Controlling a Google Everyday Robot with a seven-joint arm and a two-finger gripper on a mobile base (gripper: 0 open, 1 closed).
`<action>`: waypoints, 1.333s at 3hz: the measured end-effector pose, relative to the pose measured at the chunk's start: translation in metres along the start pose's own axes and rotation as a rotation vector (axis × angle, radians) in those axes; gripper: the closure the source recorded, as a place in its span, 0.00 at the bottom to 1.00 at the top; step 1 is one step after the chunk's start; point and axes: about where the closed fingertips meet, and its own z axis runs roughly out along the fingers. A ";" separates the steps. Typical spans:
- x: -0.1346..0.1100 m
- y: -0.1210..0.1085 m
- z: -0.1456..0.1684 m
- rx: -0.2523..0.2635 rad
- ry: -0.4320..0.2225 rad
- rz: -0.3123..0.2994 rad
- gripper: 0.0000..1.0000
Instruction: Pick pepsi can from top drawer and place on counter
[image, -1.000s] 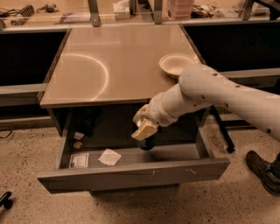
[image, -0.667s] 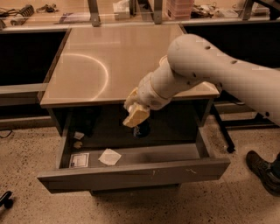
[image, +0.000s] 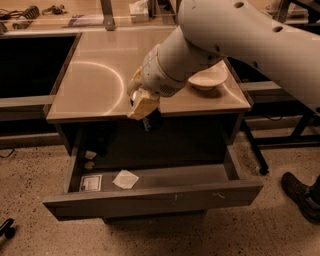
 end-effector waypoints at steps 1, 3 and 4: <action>0.000 -0.022 -0.010 0.021 -0.001 0.030 1.00; 0.011 -0.096 -0.003 -0.010 -0.033 0.125 1.00; 0.023 -0.121 0.020 -0.028 -0.081 0.204 1.00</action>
Offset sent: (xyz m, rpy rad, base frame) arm 0.1067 -0.0178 0.0651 0.0431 0.0489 -0.0858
